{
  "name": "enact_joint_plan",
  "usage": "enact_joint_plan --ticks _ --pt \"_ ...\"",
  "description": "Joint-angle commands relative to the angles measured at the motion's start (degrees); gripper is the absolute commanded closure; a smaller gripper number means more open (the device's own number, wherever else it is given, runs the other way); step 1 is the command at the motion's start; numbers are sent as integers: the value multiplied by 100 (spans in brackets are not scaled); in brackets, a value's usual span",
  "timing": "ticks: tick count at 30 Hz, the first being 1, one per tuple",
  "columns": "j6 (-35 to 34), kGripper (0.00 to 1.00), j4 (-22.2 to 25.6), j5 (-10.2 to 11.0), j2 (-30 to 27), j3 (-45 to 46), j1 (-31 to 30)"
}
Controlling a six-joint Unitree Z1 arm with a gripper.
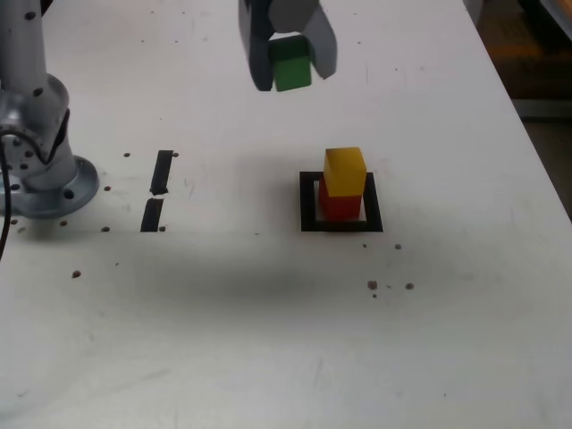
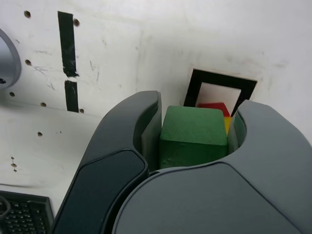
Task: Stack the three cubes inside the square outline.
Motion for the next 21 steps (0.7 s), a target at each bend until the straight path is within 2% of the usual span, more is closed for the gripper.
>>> enact_joint_plan --ticks 1,10,21 --pt "24 79 26 -47 97 -171 -119" --pt "-39 79 48 -206 629 -631 -559" --pt "-216 78 -1 -247 968 -720 -851"
